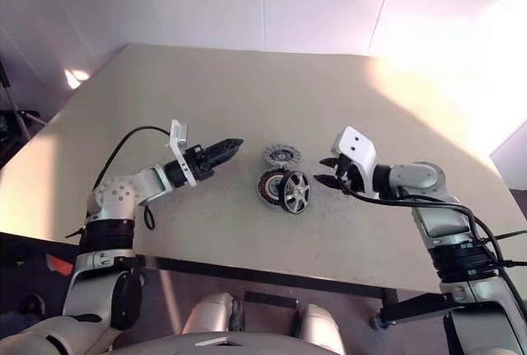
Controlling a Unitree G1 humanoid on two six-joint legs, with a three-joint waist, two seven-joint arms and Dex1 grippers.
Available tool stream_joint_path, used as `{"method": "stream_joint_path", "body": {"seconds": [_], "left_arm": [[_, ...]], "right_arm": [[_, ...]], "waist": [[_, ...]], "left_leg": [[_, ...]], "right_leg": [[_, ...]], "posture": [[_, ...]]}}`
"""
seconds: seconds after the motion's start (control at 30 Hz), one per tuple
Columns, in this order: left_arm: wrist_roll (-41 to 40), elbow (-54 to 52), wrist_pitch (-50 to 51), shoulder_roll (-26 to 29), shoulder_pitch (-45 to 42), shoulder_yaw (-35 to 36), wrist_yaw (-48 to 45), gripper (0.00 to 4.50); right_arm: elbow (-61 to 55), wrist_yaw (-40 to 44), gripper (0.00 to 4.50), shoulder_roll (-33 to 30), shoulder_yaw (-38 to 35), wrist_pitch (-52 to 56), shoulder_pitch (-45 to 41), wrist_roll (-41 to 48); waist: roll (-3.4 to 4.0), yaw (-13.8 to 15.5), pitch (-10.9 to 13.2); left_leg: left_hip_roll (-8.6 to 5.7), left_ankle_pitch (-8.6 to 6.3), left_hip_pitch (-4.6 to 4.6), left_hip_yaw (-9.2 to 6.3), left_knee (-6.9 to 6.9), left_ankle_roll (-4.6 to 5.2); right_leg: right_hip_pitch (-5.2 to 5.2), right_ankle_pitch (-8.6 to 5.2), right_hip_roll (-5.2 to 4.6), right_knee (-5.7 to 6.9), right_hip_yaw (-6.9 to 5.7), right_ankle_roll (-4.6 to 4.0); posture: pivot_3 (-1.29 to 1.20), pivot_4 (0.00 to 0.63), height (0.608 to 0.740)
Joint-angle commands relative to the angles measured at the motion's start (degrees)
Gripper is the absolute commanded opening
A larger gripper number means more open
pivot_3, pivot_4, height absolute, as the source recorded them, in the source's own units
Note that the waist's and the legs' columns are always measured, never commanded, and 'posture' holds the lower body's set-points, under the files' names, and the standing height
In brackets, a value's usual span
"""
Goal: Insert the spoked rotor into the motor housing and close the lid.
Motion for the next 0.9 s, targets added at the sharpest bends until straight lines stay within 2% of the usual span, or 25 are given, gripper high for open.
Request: {"method": "stream_joint_path", "body": {"seconds": [0.03, 0.6, 0.9], "left_arm": [[-1.16, -1.92, -1.37, 0.8, 0.11, 0.9, 0.03, 3.53], [-1.47, -3.14, -3.12, 0.21, 1.21, 0.21, 1.5, 3.53], [-1.34, -3.13, -3.84, 0.42, 1.57, 0.06, 1.88, 3.53]], "right_arm": [[-2.8, 0.53, 2.5, -0.02, 1.08, -1.62, -1.14, -0.54], [3.1, 1.24, 2.5, 3.01, 5.35, -4.54, -5.62, -2.83], [2.14, 1.99, 2.5, 3.06, 5.48, -4.68, -6.15, -2.56]], "waist": [[0.0, 0.0, 0.0], [0.0, -0.21, 0.0], [0.0, -0.31, 0.0]], "left_leg": [[0.0, 0.0, 0.0, 0.0, 0.0, 0.0], [0.0, 0.01, 0.02, 0.0, 0.01, 0.0], [0.0, 0.02, 0.04, 0.0, 0.02, -0.02]], "right_leg": [[0.0, 0.0, 0.0, 0.0, 0.0, 0.0], [0.02, 0.01, 0.0, 0.04, 0.0, -0.01], [0.02, 0.01, 0.0, 0.09, 0.0, -0.01]], "posture": [[0.0, 0.0, 0.74], [0.0, 0.0, 0.74], [0.0, 0.0, 0.74]]}}
